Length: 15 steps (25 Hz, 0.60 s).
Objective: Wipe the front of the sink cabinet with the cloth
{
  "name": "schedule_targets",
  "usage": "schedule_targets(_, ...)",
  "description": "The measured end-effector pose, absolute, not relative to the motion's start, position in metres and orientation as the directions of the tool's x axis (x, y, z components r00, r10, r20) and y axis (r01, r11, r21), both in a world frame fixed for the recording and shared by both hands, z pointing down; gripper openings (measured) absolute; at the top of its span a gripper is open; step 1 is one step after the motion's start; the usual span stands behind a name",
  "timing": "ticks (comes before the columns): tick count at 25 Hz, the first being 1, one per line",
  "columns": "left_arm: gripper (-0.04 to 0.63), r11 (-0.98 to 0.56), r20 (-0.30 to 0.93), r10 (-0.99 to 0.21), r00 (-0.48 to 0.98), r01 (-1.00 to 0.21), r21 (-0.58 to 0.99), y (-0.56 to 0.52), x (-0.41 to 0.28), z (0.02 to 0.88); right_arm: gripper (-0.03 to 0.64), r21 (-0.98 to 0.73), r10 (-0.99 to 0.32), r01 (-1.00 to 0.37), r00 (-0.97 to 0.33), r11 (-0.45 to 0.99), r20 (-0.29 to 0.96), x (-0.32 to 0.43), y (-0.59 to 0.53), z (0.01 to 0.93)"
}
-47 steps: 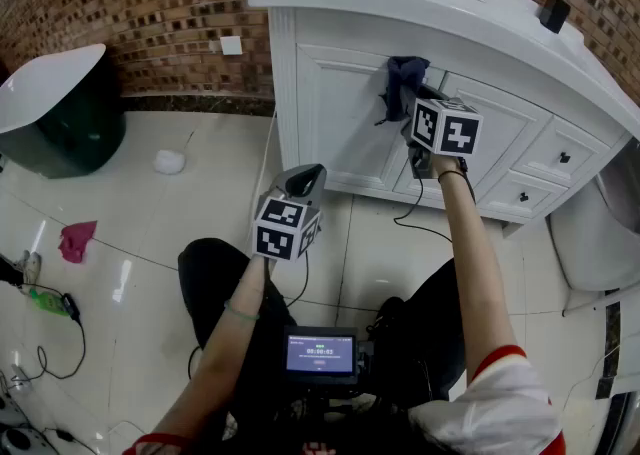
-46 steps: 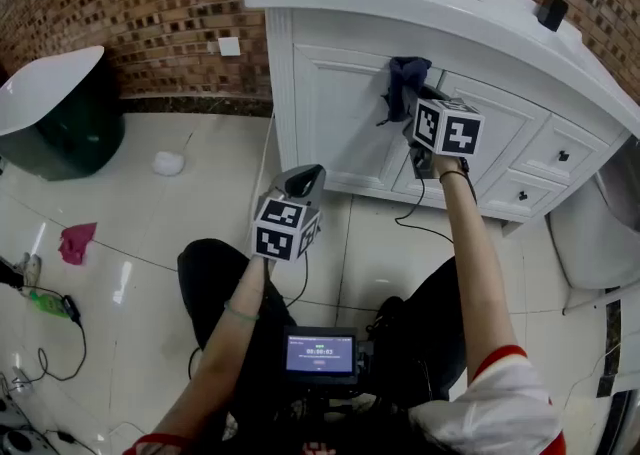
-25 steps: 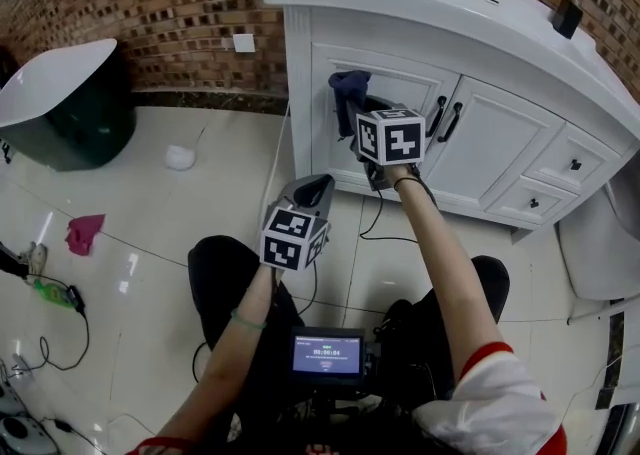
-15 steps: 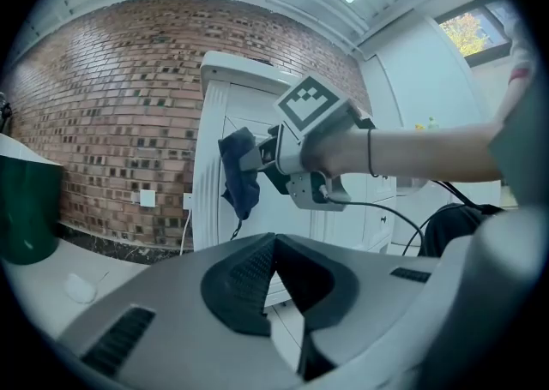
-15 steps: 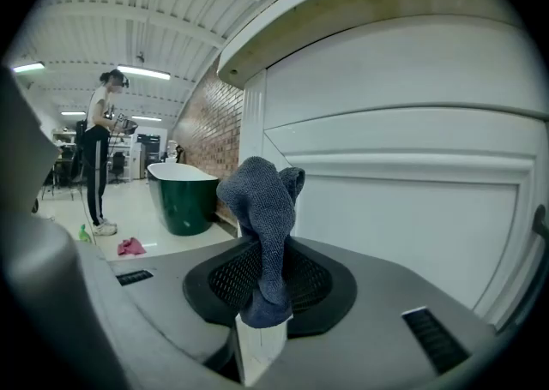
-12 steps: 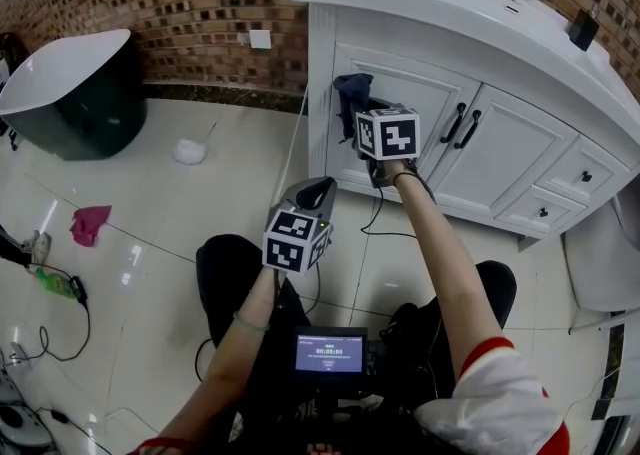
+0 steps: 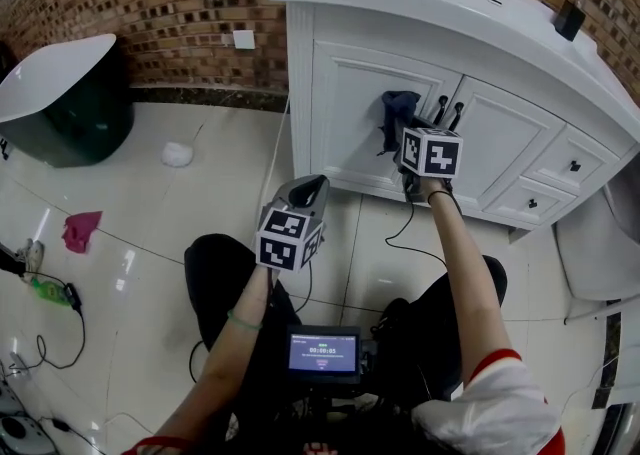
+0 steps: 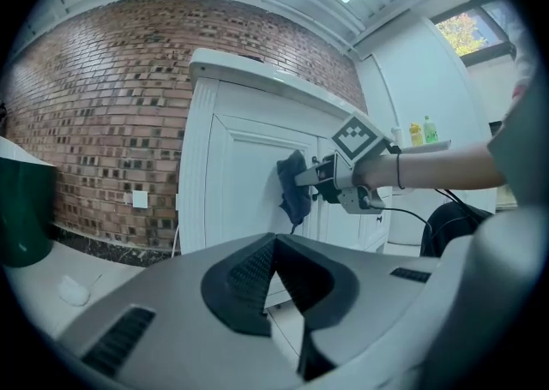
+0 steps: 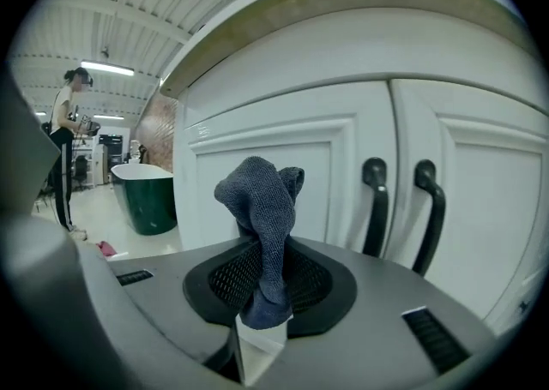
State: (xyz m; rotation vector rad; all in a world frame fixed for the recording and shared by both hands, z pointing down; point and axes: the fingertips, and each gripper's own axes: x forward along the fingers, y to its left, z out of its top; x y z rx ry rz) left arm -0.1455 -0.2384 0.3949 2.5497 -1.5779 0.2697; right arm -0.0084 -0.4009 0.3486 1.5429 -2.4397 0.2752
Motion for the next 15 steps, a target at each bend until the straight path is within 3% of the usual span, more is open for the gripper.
schedule_targets(9, 0.035, -0.479, 0.240, -0.852, 0.466, -0.878, 0.005, -0.236, -0.118, 0.401, 0.073, -0.036, -0.877, -0.925, -0.371, 0.379, 0.304, 0.038, -0.394, 0.355)
schedule_targets(15, 0.035, -0.484, 0.241, -0.848, 0.472, -0.875, 0.010, -0.236, -0.113, 0.402, 0.073, -0.039, -0.861, -0.908, -0.408, 0.417, 0.305, 0.014, -0.388, 0.360)
